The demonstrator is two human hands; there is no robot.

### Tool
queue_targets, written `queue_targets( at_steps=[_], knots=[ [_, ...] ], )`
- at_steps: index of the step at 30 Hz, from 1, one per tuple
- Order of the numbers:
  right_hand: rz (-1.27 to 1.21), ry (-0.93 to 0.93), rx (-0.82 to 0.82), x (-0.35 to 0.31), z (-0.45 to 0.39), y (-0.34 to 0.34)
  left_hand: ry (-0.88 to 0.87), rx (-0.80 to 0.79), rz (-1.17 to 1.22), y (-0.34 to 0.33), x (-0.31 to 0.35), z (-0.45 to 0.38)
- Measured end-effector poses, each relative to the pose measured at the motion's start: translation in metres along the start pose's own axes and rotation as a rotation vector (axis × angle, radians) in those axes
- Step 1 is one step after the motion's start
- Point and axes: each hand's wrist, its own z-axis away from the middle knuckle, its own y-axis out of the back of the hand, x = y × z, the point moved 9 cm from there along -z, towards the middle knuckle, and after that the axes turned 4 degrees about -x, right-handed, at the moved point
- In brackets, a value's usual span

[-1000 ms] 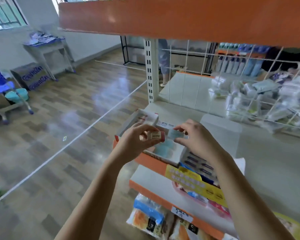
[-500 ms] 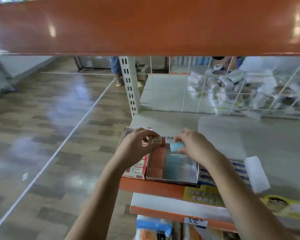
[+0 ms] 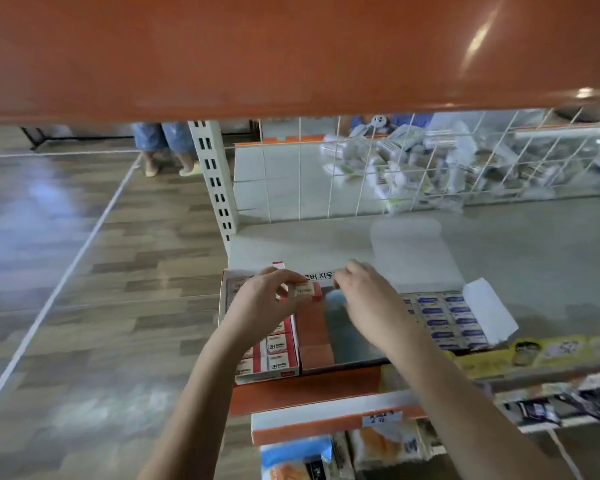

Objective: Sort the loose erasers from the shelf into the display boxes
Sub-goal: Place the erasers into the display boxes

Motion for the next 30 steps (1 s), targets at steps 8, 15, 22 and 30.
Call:
queue_targets(
  at_steps=[8,15,22,30],
  knots=[
    [-0.067,-0.045,-0.028,0.004,0.0,-0.008,0.005,-0.028,0.036,-0.003,-0.006,0.001],
    [-0.115,-0.076,-0.07,0.014,-0.005,-0.019,0.033,-0.009,0.042,-0.003,-0.01,0.002],
    [-0.008,-0.066,-0.011,0.006,-0.004,-0.017,0.051,0.016,0.031,-0.003,-0.008,0.002],
    [-0.046,-0.003,0.021,0.002,-0.007,-0.004,0.05,0.087,-0.044,0.033,-0.013,0.015]
  ],
)
